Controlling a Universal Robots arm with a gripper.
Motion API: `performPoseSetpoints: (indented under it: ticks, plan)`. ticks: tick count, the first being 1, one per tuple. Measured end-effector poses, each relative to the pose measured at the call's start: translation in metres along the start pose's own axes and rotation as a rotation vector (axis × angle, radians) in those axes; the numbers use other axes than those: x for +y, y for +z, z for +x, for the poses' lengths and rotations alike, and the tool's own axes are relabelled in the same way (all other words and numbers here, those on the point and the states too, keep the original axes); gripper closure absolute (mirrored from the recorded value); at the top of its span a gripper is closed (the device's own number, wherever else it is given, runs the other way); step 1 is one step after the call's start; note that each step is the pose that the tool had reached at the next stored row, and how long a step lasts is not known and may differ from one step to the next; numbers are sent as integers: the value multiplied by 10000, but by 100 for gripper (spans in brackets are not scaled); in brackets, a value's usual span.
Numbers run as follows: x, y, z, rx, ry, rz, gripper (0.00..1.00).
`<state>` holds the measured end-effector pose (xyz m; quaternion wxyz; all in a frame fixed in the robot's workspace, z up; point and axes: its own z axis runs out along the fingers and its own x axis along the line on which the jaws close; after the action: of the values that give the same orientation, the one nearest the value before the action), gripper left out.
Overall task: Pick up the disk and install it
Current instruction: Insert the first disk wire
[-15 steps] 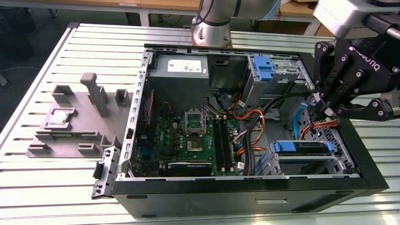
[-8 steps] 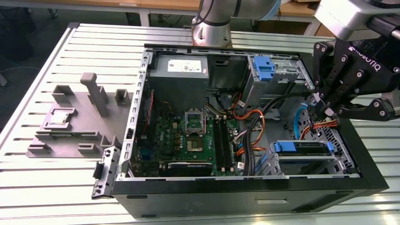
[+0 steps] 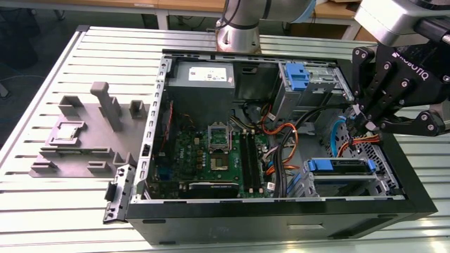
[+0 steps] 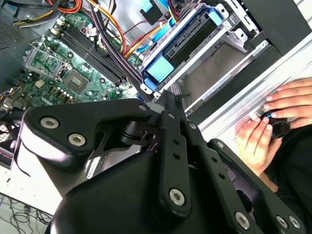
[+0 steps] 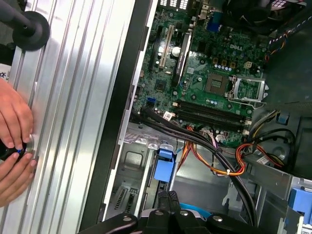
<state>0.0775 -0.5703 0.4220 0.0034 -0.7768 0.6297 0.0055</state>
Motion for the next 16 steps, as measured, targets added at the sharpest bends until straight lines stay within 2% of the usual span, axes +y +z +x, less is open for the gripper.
performPoseSetpoints:
  ticks: [4, 7, 14, 16]
  plan:
    - [0, 0, 0, 0, -77, -1, 90]
    - [0, 2, 0, 1, -503, -6, 90]
    - [0, 2, 0, 1, -577, -7, 90]
    - [0, 2, 0, 2, -737, -10, 90]
